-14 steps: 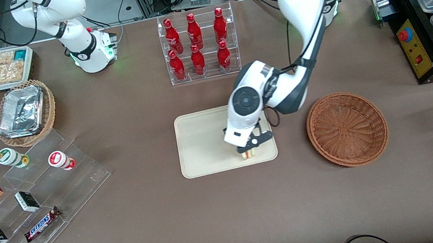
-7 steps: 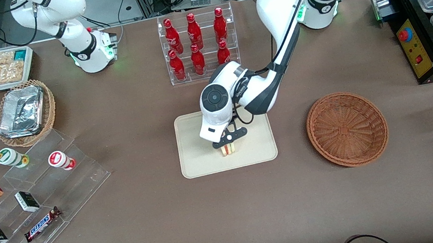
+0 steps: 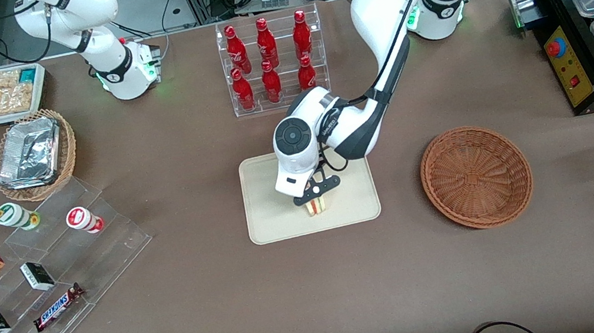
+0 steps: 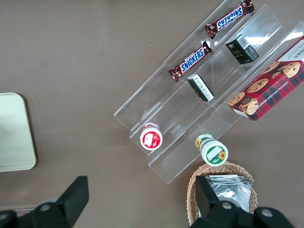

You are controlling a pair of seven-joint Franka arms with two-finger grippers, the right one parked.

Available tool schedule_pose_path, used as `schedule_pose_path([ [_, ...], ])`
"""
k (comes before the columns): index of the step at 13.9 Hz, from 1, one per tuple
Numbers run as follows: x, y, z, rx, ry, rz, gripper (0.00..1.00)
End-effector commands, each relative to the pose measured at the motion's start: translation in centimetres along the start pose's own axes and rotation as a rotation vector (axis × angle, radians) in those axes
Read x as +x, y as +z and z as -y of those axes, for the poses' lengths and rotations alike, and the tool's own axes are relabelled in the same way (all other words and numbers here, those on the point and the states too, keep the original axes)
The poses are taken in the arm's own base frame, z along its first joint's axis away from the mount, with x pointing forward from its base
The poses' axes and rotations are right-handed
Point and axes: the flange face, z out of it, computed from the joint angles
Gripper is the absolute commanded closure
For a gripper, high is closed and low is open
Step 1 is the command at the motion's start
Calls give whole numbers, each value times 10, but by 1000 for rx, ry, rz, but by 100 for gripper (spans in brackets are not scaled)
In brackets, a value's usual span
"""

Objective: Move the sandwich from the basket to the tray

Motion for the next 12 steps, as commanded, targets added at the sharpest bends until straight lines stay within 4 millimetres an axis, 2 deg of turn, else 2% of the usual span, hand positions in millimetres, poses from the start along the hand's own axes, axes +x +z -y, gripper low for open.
schedule_pose_path([
  [1, -4, -2, -8, 23, 3, -42, 0],
  [4, -6, -27, -7, 21, 3, -48, 0],
  [8, -3, -96, 2, 15, 2, -56, 0],
  [10, 6, -128, 4, 11, -9, -53, 0],
  [12, 23, -141, 18, 24, 42, -44, 0],
])
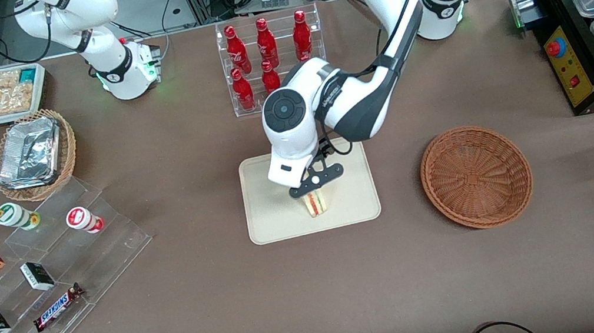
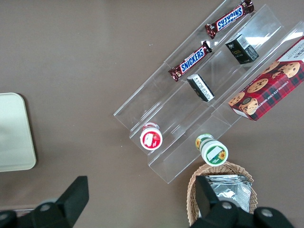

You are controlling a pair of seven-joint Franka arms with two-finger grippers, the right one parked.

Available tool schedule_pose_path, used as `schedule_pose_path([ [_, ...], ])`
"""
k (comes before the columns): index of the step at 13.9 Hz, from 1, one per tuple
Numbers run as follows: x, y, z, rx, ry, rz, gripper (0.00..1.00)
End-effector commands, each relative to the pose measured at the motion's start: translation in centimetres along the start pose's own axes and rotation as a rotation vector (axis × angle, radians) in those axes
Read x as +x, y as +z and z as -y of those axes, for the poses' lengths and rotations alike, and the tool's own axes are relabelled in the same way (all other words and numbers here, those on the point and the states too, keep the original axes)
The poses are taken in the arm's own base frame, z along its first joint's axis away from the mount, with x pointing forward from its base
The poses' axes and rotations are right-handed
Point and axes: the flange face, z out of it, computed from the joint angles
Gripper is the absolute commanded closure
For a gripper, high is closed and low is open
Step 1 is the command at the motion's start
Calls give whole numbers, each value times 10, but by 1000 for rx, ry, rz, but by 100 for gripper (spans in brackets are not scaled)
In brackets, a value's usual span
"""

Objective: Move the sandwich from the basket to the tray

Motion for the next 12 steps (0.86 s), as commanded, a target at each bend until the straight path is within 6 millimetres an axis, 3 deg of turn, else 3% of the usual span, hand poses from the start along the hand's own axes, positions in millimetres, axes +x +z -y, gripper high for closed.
schedule_pose_path([
  [1, 29, -17, 25, 33, 78, 19, 0],
  [3, 53, -21, 52, 73, 110, 38, 0],
  [4, 75, -31, 74, 68, 79, 38, 0],
  [5, 97, -36, 105, 72, 59, 52, 0],
  [8, 126, -66, 188, 62, 176, 75, 0],
  [12, 135, -102, 300, 54, 340, 96, 0],
])
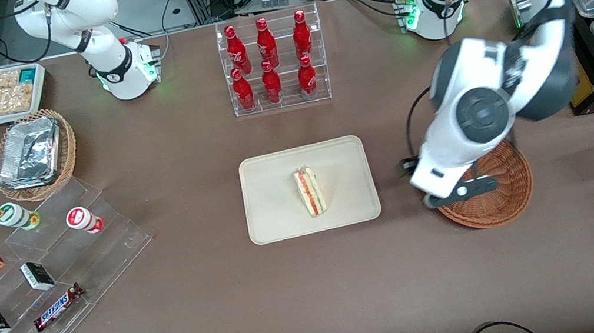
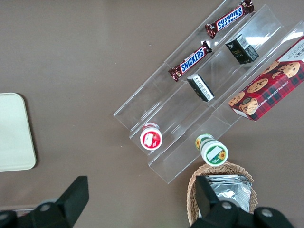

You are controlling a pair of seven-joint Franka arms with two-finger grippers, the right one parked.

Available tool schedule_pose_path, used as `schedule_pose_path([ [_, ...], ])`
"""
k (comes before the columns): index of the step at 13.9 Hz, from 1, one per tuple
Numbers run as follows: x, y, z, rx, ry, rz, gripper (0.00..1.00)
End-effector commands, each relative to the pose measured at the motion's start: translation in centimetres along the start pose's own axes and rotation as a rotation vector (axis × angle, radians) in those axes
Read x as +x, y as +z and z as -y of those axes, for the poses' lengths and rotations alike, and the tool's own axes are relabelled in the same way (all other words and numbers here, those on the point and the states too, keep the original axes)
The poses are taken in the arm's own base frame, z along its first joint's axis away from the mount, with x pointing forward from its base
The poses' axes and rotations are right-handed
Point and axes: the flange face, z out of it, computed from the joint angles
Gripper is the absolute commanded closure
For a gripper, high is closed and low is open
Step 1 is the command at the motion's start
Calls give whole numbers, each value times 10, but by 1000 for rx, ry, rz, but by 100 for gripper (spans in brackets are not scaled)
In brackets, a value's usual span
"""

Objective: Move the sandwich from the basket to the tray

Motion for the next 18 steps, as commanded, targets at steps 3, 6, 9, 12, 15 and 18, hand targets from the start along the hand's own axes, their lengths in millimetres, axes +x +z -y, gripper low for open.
schedule_pose_path([
  [3, -46, -40, 97, -2, 148, 41, 0],
  [6, -64, -71, 145, -16, 196, 54, 0],
  [9, -86, -102, 177, -21, 228, 25, 0],
  [12, -98, -121, 191, -14, 240, -15, 0],
  [15, -98, -121, 200, -14, 224, -15, 0],
  [18, -98, -121, 204, -25, 215, -15, 0],
])
